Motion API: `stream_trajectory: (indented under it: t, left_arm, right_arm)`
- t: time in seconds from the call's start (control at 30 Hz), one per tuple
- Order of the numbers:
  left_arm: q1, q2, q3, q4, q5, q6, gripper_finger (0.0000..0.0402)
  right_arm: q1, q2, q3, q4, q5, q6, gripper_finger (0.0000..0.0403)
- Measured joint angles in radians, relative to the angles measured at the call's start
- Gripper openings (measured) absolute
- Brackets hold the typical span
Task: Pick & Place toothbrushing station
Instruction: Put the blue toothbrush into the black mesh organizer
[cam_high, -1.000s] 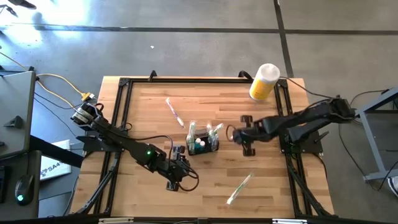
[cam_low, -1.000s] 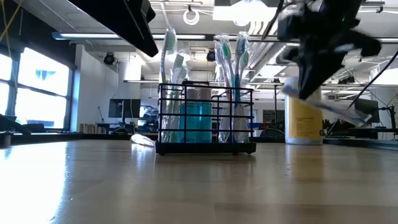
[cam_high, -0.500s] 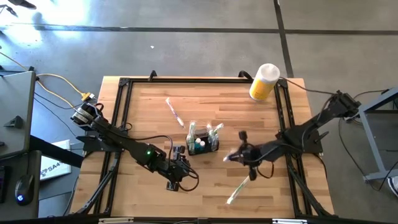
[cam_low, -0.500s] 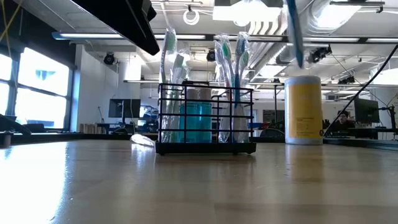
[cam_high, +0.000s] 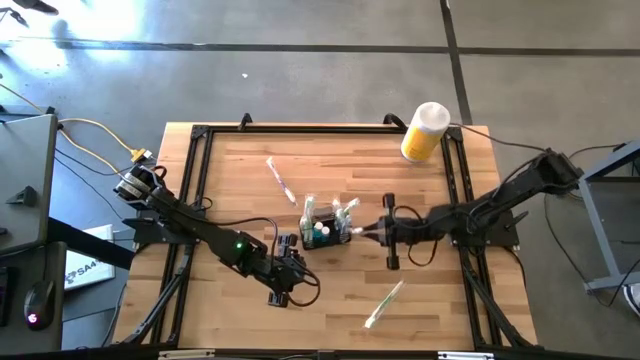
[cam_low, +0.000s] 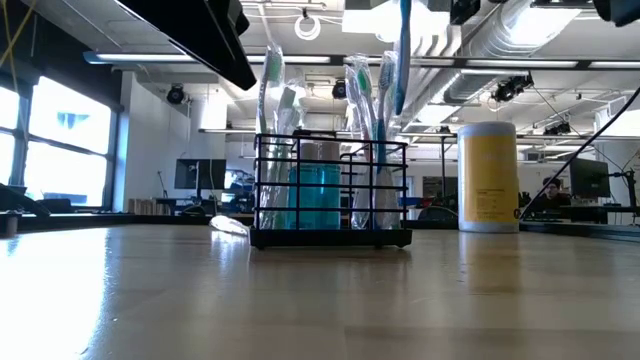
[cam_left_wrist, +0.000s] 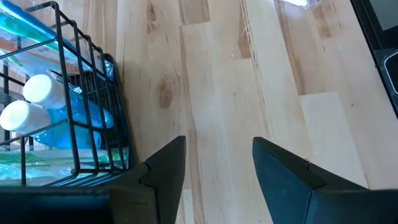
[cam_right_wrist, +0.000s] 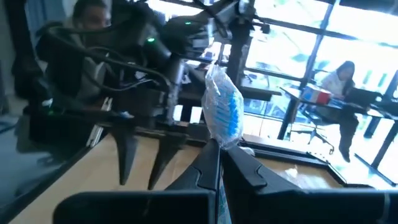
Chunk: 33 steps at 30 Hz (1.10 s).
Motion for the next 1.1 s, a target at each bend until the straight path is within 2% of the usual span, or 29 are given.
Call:
stream_trajectory:
  t: [0.13, 0.63, 1.1]
  left_arm:
    - [0.000, 0.000, 0.000, 0.002, -0.001, 0.000, 0.0180]
    - [0.000, 0.000, 0.000, 0.050, -0.009, 0.035, 0.0180]
    - [0.000, 0.000, 0.000, 0.049, -0.009, 0.031, 0.0180]
  right_arm:
    - [-0.033, 0.000, -0.029, 0.030, 0.008, 0.044, 0.0003]
    - [-0.085, 0.159, -0.030, 0.167, 0.025, 0.095, 0.0003]
    - [-0.114, 0.321, -0.029, 0.178, 0.107, 0.353, 0.0003]
